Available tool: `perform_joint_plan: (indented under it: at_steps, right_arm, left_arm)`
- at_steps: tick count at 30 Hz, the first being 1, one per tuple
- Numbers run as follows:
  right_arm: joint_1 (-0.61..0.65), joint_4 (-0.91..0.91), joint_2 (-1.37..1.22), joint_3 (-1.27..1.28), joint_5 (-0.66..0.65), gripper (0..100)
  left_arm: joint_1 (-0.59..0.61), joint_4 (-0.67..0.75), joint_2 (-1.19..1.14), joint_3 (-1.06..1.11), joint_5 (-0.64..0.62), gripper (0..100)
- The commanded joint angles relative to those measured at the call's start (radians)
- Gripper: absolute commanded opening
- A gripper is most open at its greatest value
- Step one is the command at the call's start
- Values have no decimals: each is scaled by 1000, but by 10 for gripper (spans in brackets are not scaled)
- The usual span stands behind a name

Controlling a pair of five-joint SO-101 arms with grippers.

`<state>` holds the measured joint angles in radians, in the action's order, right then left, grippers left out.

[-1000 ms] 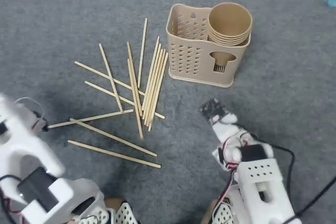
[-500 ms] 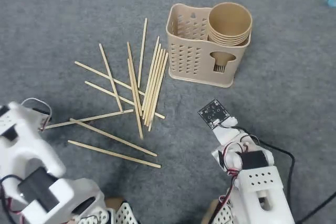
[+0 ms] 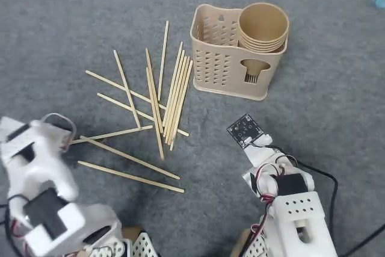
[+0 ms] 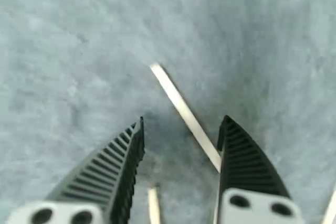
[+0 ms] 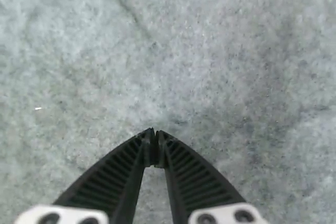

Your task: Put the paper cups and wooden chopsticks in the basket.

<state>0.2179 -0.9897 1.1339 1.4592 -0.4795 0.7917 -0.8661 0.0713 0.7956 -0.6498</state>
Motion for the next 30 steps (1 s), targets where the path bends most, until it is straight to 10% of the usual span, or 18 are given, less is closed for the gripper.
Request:
perform_joint_plan:
  at_steps: [1, 10, 15, 30]
  right_arm:
    - [-2, -10, 22, -9, -17, 7]
    - [-2, -21, 22, -11, -18, 7]
    - [-2, -21, 22, -11, -18, 7]
    - [-4, -22, 22, -9, -18, 7]
  left_arm:
    - [-46, 135, -31, 39, -17, 224]
    - [-31, 133, -35, 33, -77, 207]
    - [-34, 140, -34, 18, -64, 1]
    - [-38, 135, 315, -18, -31, 12]
